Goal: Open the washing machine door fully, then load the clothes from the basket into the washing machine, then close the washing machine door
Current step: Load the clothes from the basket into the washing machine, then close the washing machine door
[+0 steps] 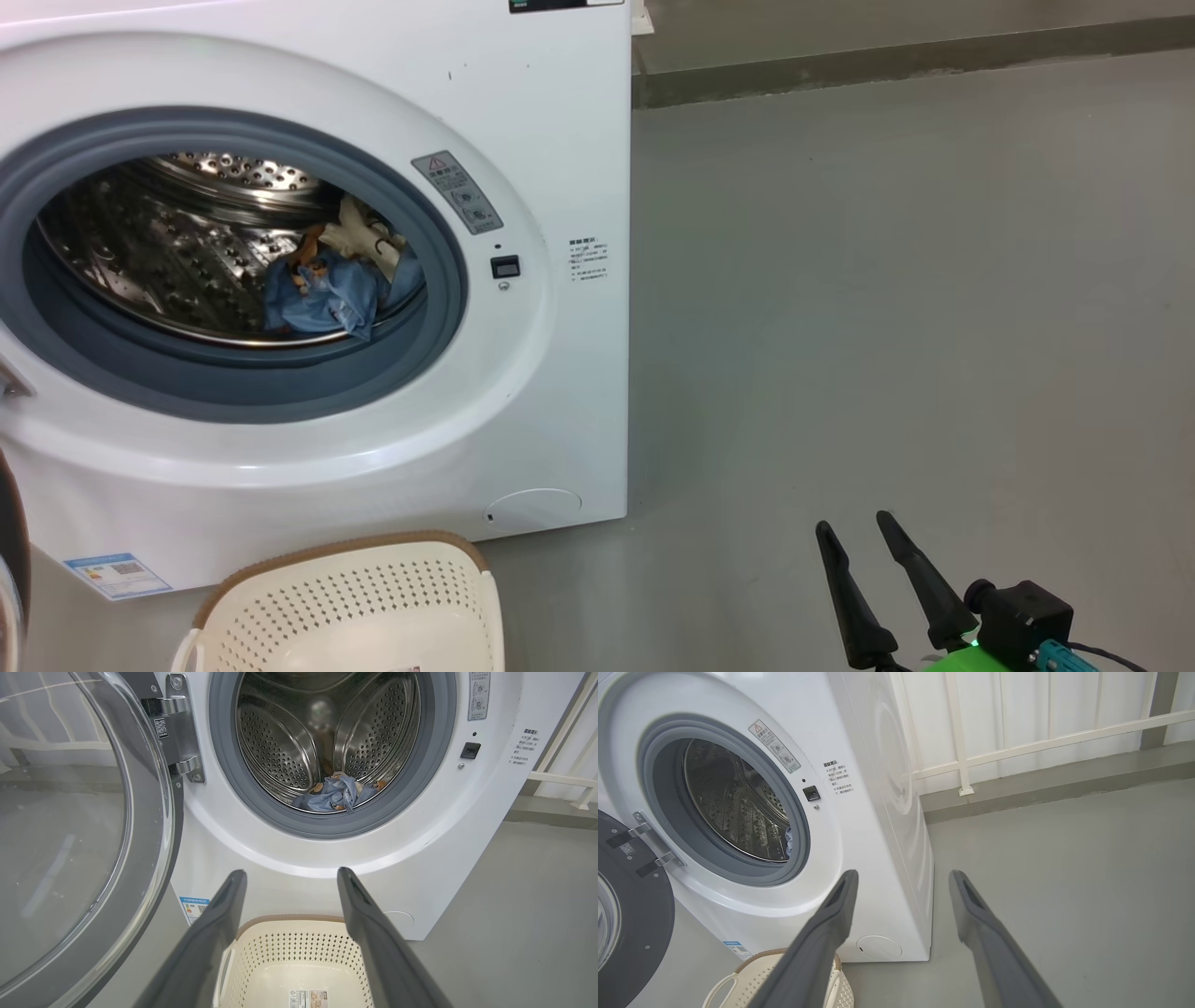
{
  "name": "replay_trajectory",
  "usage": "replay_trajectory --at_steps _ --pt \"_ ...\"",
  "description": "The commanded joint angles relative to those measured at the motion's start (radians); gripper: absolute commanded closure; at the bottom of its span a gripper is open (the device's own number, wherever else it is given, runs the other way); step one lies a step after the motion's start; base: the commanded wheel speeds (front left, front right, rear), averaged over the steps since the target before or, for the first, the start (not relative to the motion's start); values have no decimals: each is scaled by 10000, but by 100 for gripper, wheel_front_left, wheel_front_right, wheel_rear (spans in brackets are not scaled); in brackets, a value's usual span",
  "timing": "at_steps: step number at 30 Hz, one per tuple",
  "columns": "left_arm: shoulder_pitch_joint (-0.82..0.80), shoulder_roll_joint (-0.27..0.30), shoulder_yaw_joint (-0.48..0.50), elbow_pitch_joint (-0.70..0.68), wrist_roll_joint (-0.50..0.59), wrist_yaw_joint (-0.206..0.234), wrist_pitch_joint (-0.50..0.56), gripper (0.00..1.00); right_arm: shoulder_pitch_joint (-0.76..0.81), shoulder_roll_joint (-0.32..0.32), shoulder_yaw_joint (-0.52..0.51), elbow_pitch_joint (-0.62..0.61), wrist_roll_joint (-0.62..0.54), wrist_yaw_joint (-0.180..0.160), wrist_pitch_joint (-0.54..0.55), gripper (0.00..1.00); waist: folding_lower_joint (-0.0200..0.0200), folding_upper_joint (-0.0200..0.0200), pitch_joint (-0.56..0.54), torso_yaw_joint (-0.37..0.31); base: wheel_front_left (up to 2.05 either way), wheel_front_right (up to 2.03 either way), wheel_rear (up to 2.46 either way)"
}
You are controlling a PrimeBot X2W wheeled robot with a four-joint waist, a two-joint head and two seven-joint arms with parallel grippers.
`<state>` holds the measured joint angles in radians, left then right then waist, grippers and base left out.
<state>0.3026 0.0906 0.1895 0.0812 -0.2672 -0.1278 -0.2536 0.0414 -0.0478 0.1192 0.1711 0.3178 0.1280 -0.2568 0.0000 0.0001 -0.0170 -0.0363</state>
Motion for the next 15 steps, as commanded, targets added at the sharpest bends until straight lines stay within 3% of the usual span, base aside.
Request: replay_trajectory --at_steps 1,9,15 --pt "-273 75 293 -229 89 -29 -82 0 -167 -24 216 -234 -27 27 -49 0 0 -1 0 1 0 0 0" --pt "-294 99 247 -374 101 -29 -82 0 -156 -24 219 -231 -28 27 -49 0 0 -1 -2 6 -4 4 0" --pt "-275 69 297 -444 15 -29 -82 0 -164 -24 196 -220 -47 27 -49 0 0 -1 -4 -16 -71 71 0"
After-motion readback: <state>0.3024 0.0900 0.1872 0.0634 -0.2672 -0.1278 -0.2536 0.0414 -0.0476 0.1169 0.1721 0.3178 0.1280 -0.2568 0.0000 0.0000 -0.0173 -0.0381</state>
